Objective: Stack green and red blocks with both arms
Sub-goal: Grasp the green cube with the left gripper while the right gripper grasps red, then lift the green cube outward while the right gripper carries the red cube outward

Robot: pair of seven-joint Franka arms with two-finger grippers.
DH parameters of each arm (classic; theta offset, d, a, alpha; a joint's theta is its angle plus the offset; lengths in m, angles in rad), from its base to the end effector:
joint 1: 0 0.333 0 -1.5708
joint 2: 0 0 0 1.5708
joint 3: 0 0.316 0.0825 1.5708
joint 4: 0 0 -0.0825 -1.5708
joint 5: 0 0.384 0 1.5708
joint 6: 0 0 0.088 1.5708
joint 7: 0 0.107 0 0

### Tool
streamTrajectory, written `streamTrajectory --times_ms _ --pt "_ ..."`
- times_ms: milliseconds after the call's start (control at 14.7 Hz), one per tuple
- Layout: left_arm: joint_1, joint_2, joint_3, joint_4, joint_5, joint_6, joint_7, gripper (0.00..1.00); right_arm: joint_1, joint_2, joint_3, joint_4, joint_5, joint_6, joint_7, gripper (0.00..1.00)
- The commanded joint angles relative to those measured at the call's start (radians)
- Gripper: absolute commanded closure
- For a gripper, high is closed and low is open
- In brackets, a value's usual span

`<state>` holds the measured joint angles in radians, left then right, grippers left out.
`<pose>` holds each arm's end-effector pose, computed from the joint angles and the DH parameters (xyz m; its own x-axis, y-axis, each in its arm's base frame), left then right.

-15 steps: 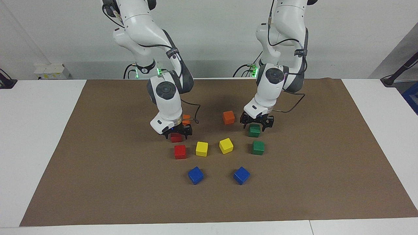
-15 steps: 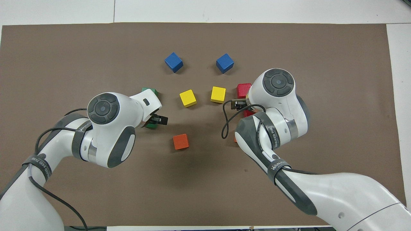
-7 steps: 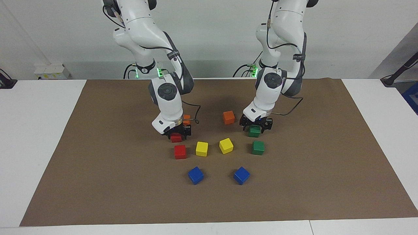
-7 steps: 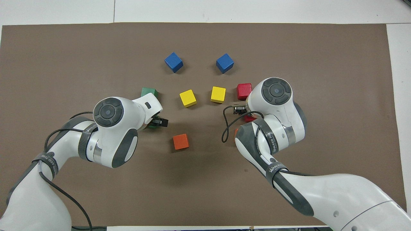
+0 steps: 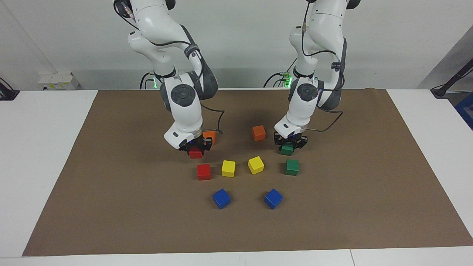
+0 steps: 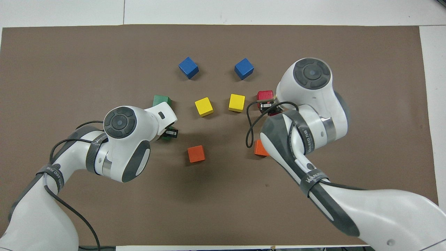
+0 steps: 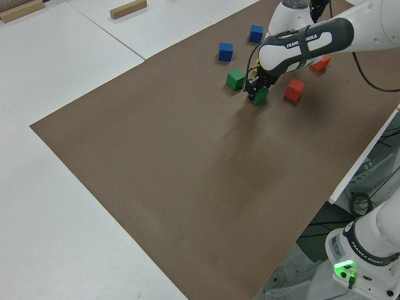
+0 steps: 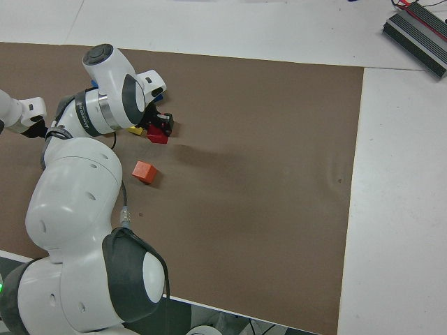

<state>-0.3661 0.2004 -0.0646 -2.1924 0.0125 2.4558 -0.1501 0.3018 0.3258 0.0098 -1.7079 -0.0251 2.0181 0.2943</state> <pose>0.5091 -0.2336 0.3001 0.9570 -0.2834 0.0621 -0.2847 -0.9585 0.0138 0.6156 0.1962 0.4000 0.9996 0.0277 -0.0094 0.0279 -0.9993 0.0230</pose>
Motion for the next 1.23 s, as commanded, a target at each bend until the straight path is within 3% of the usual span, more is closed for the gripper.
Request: streamTrajectory --times_ms 0,205,477,818,1159 --pt "-0.022 -0.004 0.017 -0.007 0.021 -0.015 -0.009 1.00 -0.163 0.015 0.009 0.070 0.002 -0.026 -0.215 1.00" --pt "-0.005 -0.030 0.019 0.025 0.020 -0.067 -0.009 1.00 -0.305 0.025 0.010 0.050 0.014 0.048 -0.415 1.00" --pt "0.100 -0.142 0.019 0.111 0.020 -0.298 0.003 1.00 -0.406 0.103 0.012 0.050 0.013 0.129 -0.553 1.00" --pt "0.332 -0.271 0.019 0.097 0.017 -0.451 0.215 1.00 -0.405 0.154 0.012 0.050 0.016 0.157 -0.547 1.00" --pt "0.548 -0.286 0.020 0.037 0.012 -0.388 0.479 1.00 -0.397 0.162 0.010 0.036 0.014 0.168 -0.529 1.00"
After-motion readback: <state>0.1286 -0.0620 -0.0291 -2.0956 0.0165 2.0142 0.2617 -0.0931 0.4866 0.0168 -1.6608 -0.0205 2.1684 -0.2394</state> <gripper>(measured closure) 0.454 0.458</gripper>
